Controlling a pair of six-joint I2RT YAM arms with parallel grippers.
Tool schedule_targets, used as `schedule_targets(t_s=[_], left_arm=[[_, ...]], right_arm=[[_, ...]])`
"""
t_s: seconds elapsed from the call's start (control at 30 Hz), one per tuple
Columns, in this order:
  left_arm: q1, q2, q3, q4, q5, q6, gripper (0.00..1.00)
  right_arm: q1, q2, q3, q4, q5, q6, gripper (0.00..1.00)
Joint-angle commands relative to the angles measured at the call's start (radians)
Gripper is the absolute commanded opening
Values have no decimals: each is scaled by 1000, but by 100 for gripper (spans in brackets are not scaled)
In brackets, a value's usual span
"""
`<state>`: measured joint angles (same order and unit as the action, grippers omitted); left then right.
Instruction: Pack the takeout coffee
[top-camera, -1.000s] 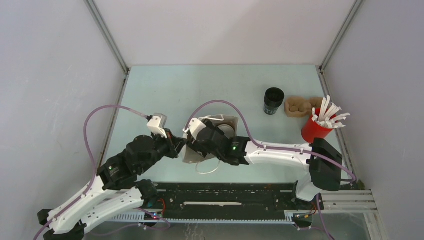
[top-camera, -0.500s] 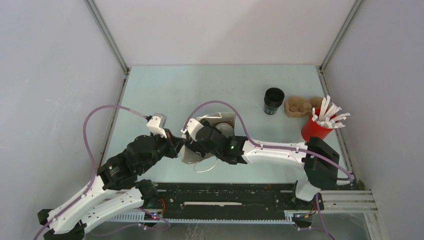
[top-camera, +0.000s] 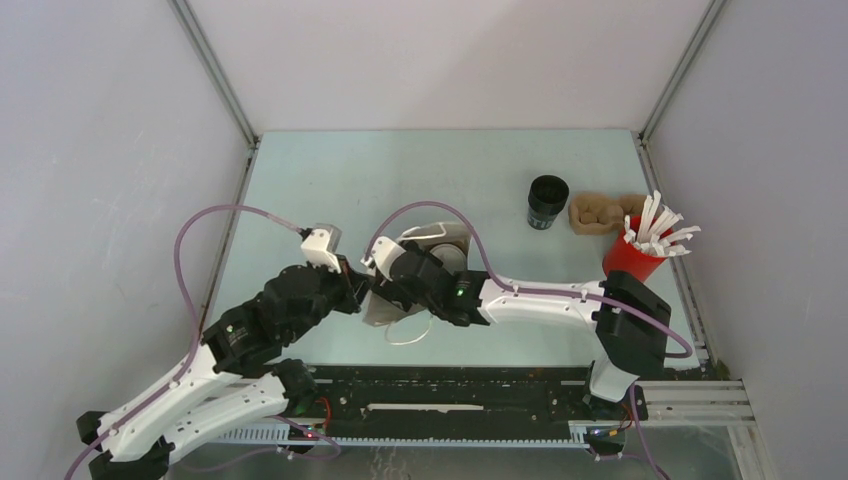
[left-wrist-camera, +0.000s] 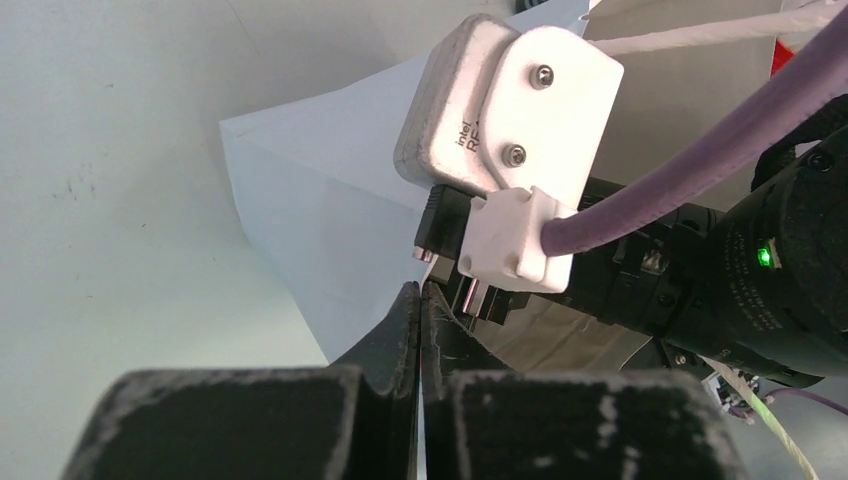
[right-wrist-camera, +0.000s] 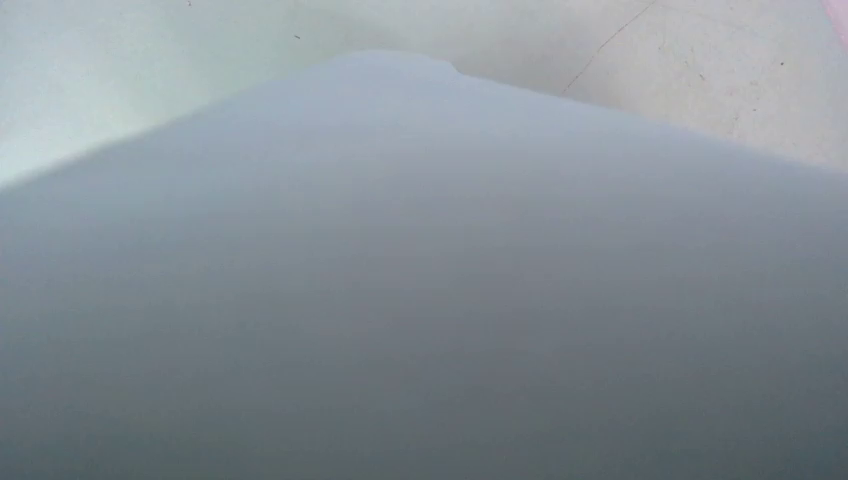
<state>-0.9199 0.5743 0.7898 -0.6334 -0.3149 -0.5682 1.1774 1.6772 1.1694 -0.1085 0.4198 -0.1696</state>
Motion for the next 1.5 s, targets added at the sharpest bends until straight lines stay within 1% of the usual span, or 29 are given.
schedule_targets(t_s=[0.0, 0.03, 0.1, 0.13, 0.2, 0.27, 0.37, 0.43, 0.57, 0.77, 1.03, 1.1, 1.23, 1.33, 1.47], left_arm=[[-5, 36, 53, -31, 31, 10, 1], [-5, 40, 63, -40, 22, 7, 4], [-5, 46, 85, -58, -8, 2, 12], [-5, 49, 99, -72, -29, -2, 19], [-5, 49, 132, -99, -84, -6, 35], [-5, 52, 168, -135, -129, -14, 48], [-6, 41, 206, -193, -187, -29, 61], [-5, 24, 223, -225, -217, -46, 66], [-5, 17, 278, -293, -269, -83, 68], [-6, 45, 335, -360, -300, -136, 69], [-2, 133, 395, -440, -309, -184, 74], [9, 151, 408, -456, -308, -188, 75], [54, 174, 437, -470, -286, -168, 76], [78, 174, 449, -471, -259, -148, 76], [92, 169, 468, -497, -257, -130, 76]], right_arm=[[-27, 15, 12, 71, 13, 11, 27], [-28, 16, 12, 78, 8, 9, 27], [-35, 17, 13, 86, -10, 0, 27], [-39, 18, 12, 85, -17, 1, 27], [-51, 16, 12, 78, -36, 0, 27], [-66, 15, 12, 71, -66, 0, 27], [-82, 25, 23, 47, -101, -7, 27], [-97, 40, 49, 12, -132, -14, 27], [-117, 76, 102, -61, -168, -37, 27], [-163, 115, 217, -212, -217, -47, 28], [-203, 183, 413, -474, -293, -14, 30], [-206, 197, 455, -510, -303, -18, 31], [-211, 246, 507, -570, -272, -20, 32], [-221, 279, 534, -585, -252, -27, 33], [-234, 328, 576, -602, -231, -28, 33]])
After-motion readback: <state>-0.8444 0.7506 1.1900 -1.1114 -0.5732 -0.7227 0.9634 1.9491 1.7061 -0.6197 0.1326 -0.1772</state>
